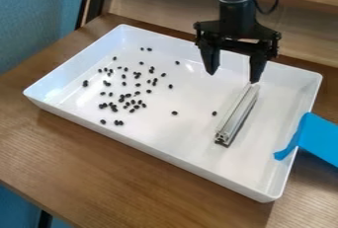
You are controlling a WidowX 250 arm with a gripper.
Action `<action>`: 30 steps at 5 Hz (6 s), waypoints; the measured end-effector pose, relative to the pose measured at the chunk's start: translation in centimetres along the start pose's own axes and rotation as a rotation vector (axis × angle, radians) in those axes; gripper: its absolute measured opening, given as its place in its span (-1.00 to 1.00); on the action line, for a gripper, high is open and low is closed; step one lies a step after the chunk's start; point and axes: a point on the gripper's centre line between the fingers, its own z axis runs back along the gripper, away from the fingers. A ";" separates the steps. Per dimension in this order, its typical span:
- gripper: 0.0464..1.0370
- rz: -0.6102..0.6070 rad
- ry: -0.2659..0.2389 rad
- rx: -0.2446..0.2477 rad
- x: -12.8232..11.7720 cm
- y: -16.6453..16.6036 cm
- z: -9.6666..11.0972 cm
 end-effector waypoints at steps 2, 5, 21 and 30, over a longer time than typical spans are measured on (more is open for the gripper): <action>0.93 0.003 0.042 0.017 -0.5 0.3 -2.0; 0.93 -0.025 0.071 0.035 -0.4 0.5 -5.3; -0.31 -0.007 0.114 0.116 -2.2 24.7 -6.1; -0.31 0.089 0.116 -0.106 -6.6 15.3 -2.5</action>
